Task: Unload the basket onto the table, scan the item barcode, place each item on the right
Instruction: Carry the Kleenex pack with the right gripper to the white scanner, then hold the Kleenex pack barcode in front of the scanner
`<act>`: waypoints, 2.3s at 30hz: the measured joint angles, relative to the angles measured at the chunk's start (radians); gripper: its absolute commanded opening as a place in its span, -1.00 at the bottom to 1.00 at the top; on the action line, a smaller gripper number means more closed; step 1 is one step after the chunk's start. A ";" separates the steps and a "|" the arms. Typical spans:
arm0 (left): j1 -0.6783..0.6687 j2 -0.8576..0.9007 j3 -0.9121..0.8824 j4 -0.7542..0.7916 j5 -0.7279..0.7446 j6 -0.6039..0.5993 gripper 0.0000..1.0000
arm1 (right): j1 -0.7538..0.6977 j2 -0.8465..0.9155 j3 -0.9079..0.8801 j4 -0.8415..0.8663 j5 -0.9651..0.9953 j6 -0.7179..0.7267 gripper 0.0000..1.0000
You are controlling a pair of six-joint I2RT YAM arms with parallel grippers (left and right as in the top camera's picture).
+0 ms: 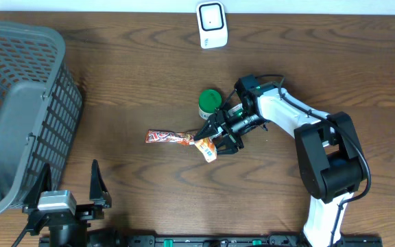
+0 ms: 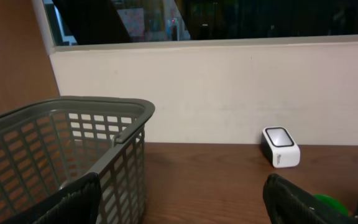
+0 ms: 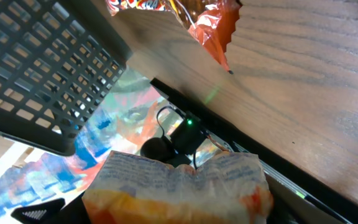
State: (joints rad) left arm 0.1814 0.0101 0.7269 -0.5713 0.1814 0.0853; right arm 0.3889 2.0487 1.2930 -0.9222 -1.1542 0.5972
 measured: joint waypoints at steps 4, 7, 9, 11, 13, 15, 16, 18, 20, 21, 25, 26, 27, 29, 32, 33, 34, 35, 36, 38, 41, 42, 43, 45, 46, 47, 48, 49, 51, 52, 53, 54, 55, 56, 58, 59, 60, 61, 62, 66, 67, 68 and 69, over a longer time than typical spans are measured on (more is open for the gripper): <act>0.000 0.000 0.000 -0.009 0.000 0.000 0.67 | 0.000 0.000 0.000 0.001 -0.017 0.002 0.07; 0.000 0.000 0.000 -0.040 0.000 0.000 0.67 | 0.000 0.000 0.000 0.002 -0.035 0.002 0.08; 0.000 0.000 0.000 -0.085 0.000 0.000 0.67 | 0.000 -0.002 0.000 0.002 -0.049 0.002 0.08; 0.000 0.000 0.000 -0.144 0.000 0.000 0.67 | 0.000 -0.010 0.000 0.002 -0.067 0.002 0.08; 0.000 0.000 0.000 -0.209 0.000 0.000 0.67 | 0.000 -0.028 0.001 0.003 -0.077 0.002 0.09; 0.000 0.000 0.000 -0.257 0.000 0.000 0.67 | 0.000 -0.053 0.002 0.009 -0.082 0.002 0.10; 0.000 0.000 -0.001 -0.275 0.000 0.000 0.68 | 0.000 -0.071 0.002 0.022 -0.084 0.001 0.11; 0.000 0.000 -0.001 -0.292 0.000 0.000 0.67 | 0.000 -0.107 0.002 0.055 -0.087 0.002 0.11; 0.000 0.000 -0.001 -0.293 0.000 0.000 0.67 | 0.000 -0.142 0.003 0.116 -0.084 0.002 0.14; 0.000 0.000 -0.001 -0.294 0.000 0.000 0.67 | 0.000 -0.161 0.003 0.164 -0.075 0.002 0.15; 0.000 0.000 -0.001 -0.316 0.000 0.000 0.68 | 0.000 -0.228 0.007 0.340 0.040 -0.032 0.24; 0.000 0.000 -0.001 -0.323 0.000 0.000 0.67 | 0.000 -0.246 0.008 0.369 0.086 -0.047 0.25; 0.000 0.000 -0.001 -0.326 0.000 0.000 0.67 | 0.000 -0.263 0.008 0.390 0.126 -0.060 0.24; 0.000 0.000 -0.001 -0.344 0.000 0.000 0.67 | 0.000 -0.312 0.008 0.449 0.241 -0.089 0.23; 0.000 0.000 -0.001 -0.353 0.000 0.000 0.67 | 0.000 -0.338 0.009 0.534 0.325 -0.108 0.35; 0.000 0.000 -0.001 -0.353 0.000 0.000 0.68 | 0.000 -0.344 0.009 0.566 0.357 -0.115 0.36; 0.000 0.000 -0.001 -0.354 0.000 0.000 0.68 | 0.000 -0.349 0.009 0.604 0.396 -0.124 0.36; 0.000 0.000 -0.001 -0.353 0.000 0.000 0.68 | 0.000 -0.350 0.010 0.632 0.435 -0.133 0.36; 0.000 0.000 -0.001 -0.354 0.000 0.000 0.67 | 0.000 -0.351 0.010 0.655 0.477 -0.143 0.35; 0.000 0.000 -0.001 -0.354 0.000 0.000 0.67 | 0.000 -0.351 0.009 0.694 0.587 -0.172 0.33; 0.000 0.000 -0.001 -0.354 0.000 0.000 0.67 | 0.000 -0.351 0.010 0.769 0.740 -0.204 0.29; 0.000 0.000 -0.001 -0.355 0.000 0.000 0.67 | 0.000 -0.351 0.010 0.793 0.784 -0.212 0.29; 0.000 0.000 -0.001 -0.356 0.000 0.000 0.67 | 0.000 -0.350 0.010 0.823 0.832 -0.217 0.29; 0.000 0.000 -0.001 -0.357 0.000 0.000 0.67 | 0.000 -0.348 0.010 0.875 0.897 -0.224 0.29; 0.000 0.000 -0.001 -0.357 0.000 0.000 0.67 | 0.000 -0.345 0.010 0.906 0.924 -0.227 0.31; 0.000 0.000 -0.001 -0.357 0.000 0.000 0.67 | 0.000 -0.341 0.010 0.942 0.951 -0.231 0.33; 0.000 0.000 -0.001 -0.357 0.000 0.000 0.68 | 0.000 -0.333 0.010 0.983 0.975 -0.238 0.33; 0.000 0.000 -0.001 -0.357 0.000 0.000 0.67 | 0.000 -0.325 0.011 1.011 0.992 -0.243 0.33; 0.000 0.000 -0.001 -0.357 0.000 0.000 0.67 | 0.000 -0.292 0.013 1.098 1.036 -0.254 0.33; 0.000 0.000 -0.001 -0.358 0.000 0.000 0.67 | 0.000 -0.270 0.015 1.153 1.057 -0.259 0.33; 0.000 0.000 -0.001 -0.358 0.000 0.000 0.68 | 0.000 -0.246 0.016 1.193 1.077 -0.265 0.33; 0.000 0.000 -0.001 -0.359 0.000 0.000 0.68 | 0.000 -0.229 0.016 1.218 1.088 -0.267 0.33; 0.000 0.000 -0.001 -0.358 0.000 0.000 0.67 | 0.000 -0.203 0.016 1.259 1.106 -0.270 0.30; 0.000 0.000 -0.001 -0.359 0.000 0.000 0.67 | 0.000 -0.168 0.017 1.303 1.125 -0.272 0.30; 0.000 0.000 -0.001 -0.360 0.000 0.000 0.67 | 0.000 -0.122 0.021 1.352 1.142 -0.273 0.27; 0.000 0.000 -0.001 -0.359 0.000 0.000 0.67 | 0.000 -0.100 0.032 1.365 1.149 -0.274 0.25; 0.000 0.000 -0.001 -0.360 0.000 0.000 0.67 | 0.000 -0.070 0.050 1.377 1.157 -0.274 0.25; 0.000 0.000 -0.001 -0.360 0.000 0.000 0.68 | 0.000 -0.045 0.071 1.381 1.164 -0.274 0.24; 0.000 0.000 -0.001 -0.360 0.000 0.000 0.67 | 0.000 -0.018 0.100 1.383 1.171 -0.274 0.24; 0.000 0.000 -0.001 -0.360 0.000 0.000 0.67 | 0.000 0.105 0.253 1.387 1.187 -0.283 0.24; 0.000 0.000 -0.001 -0.360 0.000 0.000 0.67 | 0.000 0.137 0.296 1.387 1.189 -0.291 0.25; 0.000 0.000 -0.001 -0.360 0.000 0.000 0.67 | 0.000 0.173 0.348 1.388 1.193 -0.297 0.25; 0.000 0.000 -0.001 -0.360 0.000 0.000 0.67 | 0.000 0.206 0.394 1.385 1.194 -0.303 0.25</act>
State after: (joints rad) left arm 0.1814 0.0101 0.7261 -0.9314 0.1814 0.0853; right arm 0.3889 2.2547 1.6875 0.4629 0.0399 0.2939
